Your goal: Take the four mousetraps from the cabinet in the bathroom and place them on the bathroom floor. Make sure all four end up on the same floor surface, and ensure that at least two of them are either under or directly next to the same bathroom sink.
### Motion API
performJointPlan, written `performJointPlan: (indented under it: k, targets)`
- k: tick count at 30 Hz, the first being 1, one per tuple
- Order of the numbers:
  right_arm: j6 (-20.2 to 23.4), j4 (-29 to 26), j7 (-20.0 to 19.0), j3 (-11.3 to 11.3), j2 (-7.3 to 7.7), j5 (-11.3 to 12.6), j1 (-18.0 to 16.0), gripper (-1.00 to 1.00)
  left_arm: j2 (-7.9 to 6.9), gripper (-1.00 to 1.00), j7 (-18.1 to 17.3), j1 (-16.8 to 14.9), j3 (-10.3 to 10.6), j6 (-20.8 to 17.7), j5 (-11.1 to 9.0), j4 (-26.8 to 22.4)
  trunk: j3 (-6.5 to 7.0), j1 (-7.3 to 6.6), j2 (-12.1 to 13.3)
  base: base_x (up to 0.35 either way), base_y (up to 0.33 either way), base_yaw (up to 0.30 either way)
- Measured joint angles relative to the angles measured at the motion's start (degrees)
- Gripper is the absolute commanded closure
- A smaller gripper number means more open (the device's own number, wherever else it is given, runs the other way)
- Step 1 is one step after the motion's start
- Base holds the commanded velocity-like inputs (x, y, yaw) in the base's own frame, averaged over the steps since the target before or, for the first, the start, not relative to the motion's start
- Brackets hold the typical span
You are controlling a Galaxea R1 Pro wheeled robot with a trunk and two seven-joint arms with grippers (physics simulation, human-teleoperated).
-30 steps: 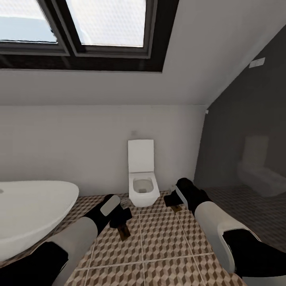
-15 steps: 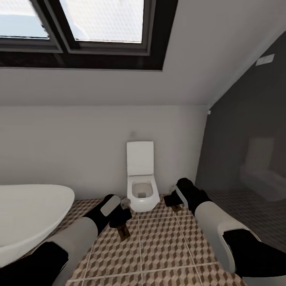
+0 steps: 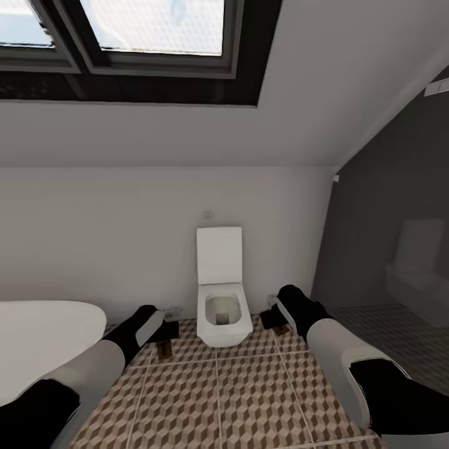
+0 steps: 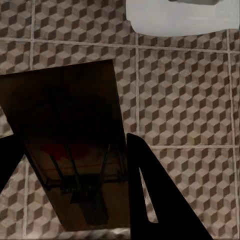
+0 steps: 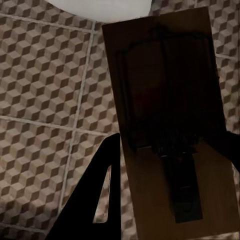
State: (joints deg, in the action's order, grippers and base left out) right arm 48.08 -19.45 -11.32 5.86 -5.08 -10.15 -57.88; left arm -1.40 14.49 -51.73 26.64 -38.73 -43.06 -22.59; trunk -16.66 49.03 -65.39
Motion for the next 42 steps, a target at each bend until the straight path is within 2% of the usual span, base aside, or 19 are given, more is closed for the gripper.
performJointPlan:
  k: [3, 8, 11, 14, 16, 18, 20, 24, 42]
  targets:
    - [-0.48, 0.09, 0.00, -0.02, 0.00, -0.27, 0.01, 1.00, -0.27, 1.00, -0.64, 0.00, -0.09, -0.08, 1.74, 0.07, 0.00, 0.00, 0.00, 0.322, 0.000, 0.000]
    - [-0.64, 0.11, -0.01, -0.05, 0.30, -0.36, 0.00, 1.00, -0.58, 1.00, -1.07, 0.00, -0.16, -0.01, 1.99, 0.13, 0.00, 0.00, 0.00, 0.274, 0.000, 0.000]
    - [-0.72, 0.11, 0.05, 0.00, 0.37, -0.34, 0.00, 1.00, -1.27, 1.00, -1.36, 0.00, -0.21, -0.01, 2.03, 0.14, 0.00, 0.02, 0.00, 0.088, 0.000, 0.000]
    - [-0.81, 0.14, 0.33, 0.02, 0.40, -0.33, 0.00, 1.00, -3.01, 1.00, -1.64, 0.00, -0.23, -0.02, 1.90, 0.14, 0.00, 0.03, 0.01, 0.029, 0.000, 0.000]
    - [-1.38, 0.19, 1.21, 0.02, 0.40, -0.29, 0.02, 1.00, -4.67, 1.00, -2.44, 0.00, -0.22, 0.04, 1.86, 0.25, 0.00, 0.03, 0.01, 0.010, 0.000, 0.000]
    - [-2.26, 0.26, 2.32, 0.02, 0.40, -0.20, 0.01, 1.00, -5.53, 1.00, -3.97, 0.00, -0.19, 0.19, 1.72, 0.86, 0.00, 0.03, 0.01, 0.005, 0.000, 0.000]
    - [-3.77, 0.35, 4.00, -0.01, 0.40, -0.06, 0.01, 1.00, -6.08, 1.00, -7.01, 0.00, -0.08, 0.29, 2.20, 2.73, 0.00, 0.03, 0.01, 0.002, 0.000, 0.000]
    - [-5.68, 0.45, 5.69, -0.07, 0.39, 0.16, 0.03, 1.00, -6.45, 1.00, -11.32, 0.00, 0.10, 0.46, 2.73, 4.74, 0.00, 0.03, 0.01, 0.002, 0.000, 0.000]
    - [-7.25, 0.48, 6.07, -0.15, 0.47, 0.30, 0.01, 1.00, -6.19, 1.00, -12.42, 0.00, 0.25, 0.43, 2.52, 5.56, 0.00, 0.00, 0.00, 0.279, 0.000, 0.000]
